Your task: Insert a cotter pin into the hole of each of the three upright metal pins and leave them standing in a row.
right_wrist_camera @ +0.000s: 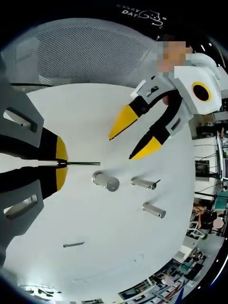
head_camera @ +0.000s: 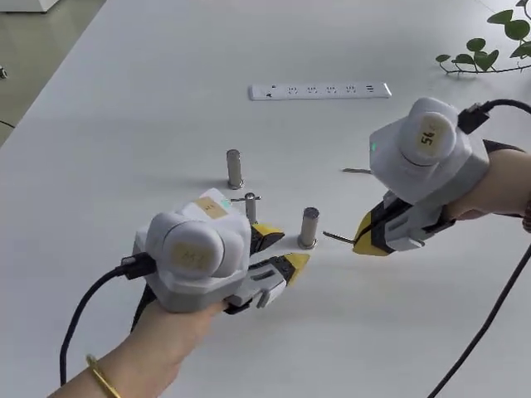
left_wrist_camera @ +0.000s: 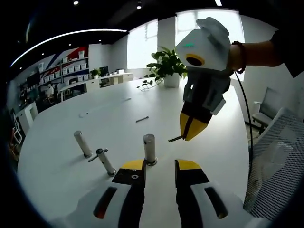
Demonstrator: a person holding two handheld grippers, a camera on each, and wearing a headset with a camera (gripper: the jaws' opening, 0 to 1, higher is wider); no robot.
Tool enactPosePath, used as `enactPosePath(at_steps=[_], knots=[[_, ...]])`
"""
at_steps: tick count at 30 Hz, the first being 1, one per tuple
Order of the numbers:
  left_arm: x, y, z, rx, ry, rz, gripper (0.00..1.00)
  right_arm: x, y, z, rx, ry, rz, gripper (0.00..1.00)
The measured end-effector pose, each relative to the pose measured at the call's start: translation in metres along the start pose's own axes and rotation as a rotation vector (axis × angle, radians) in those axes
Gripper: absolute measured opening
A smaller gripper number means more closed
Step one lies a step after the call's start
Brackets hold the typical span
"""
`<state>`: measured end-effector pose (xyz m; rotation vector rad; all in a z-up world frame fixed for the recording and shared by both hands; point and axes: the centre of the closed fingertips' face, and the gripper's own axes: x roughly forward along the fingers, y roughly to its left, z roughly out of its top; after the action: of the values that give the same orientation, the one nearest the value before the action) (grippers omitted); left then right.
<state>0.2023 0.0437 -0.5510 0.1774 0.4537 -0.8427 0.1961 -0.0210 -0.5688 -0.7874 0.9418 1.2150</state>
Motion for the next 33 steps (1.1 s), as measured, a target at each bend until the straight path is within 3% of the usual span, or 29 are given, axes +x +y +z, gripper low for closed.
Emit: enactPosePath(at_steps=[8, 12, 21, 33], knots=[[0.018, 0.009, 0.000, -0.025, 0.013, 0.043, 0.23, 0.001, -0.014, -0.005, -0.035, 0.057, -0.029, 0.00], [0.026, 0.012, 0.002, -0.079, -0.001, 0.056, 0.21, 0.001, -0.020, -0.004, -0.041, 0.060, -0.036, 0.00], [0.041, 0.018, -0.005, -0.132, 0.013, 0.074, 0.20, 0.004, -0.031, -0.004, -0.069, 0.077, -0.036, 0.00], [0.050, 0.020, -0.003, -0.157, 0.005, 0.038, 0.14, 0.008, -0.033, 0.001, -0.107, 0.078, -0.014, 0.00]])
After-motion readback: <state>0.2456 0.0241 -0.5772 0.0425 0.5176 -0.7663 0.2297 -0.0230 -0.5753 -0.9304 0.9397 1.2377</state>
